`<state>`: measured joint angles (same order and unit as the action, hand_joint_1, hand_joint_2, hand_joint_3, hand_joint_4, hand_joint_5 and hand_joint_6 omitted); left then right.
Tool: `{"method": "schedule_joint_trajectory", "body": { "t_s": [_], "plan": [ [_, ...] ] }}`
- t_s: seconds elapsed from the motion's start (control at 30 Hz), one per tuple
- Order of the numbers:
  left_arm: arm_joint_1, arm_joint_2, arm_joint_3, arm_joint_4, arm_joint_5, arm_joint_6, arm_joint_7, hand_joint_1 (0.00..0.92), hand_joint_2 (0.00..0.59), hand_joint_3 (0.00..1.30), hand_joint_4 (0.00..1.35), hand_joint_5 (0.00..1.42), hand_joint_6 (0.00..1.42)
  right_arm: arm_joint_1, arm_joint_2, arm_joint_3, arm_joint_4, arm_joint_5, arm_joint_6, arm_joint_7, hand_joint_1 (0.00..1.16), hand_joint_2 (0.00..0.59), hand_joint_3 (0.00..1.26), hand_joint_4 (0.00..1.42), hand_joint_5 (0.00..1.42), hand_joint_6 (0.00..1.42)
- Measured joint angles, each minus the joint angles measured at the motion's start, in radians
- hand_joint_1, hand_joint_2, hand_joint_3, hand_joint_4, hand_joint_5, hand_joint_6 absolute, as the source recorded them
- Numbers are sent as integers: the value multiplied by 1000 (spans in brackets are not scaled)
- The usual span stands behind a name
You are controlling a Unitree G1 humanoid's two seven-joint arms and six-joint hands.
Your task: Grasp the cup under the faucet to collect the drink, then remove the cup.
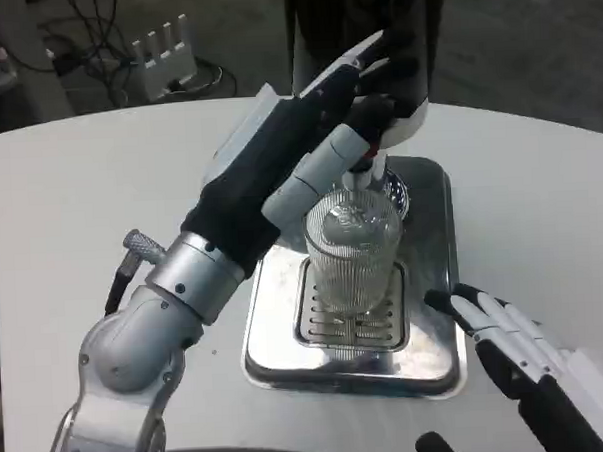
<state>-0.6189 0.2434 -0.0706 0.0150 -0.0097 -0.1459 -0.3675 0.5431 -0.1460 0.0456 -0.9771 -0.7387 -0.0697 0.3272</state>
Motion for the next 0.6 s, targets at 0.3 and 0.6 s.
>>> {"method": "schedule_joint_trajectory", "body": {
  "t_s": [0.3,0.6],
  "plan": [
    [-6,52,-26,-12,65,-27,-2,0,71,110,112,234,196,3,0,0,0,0,0,-3,633,444,81,1,0,0],
    [-6,88,-44,-24,172,-69,15,0,77,99,110,224,180,2,-2,-1,0,2,0,-3,634,444,83,4,0,0]
  ]
}}
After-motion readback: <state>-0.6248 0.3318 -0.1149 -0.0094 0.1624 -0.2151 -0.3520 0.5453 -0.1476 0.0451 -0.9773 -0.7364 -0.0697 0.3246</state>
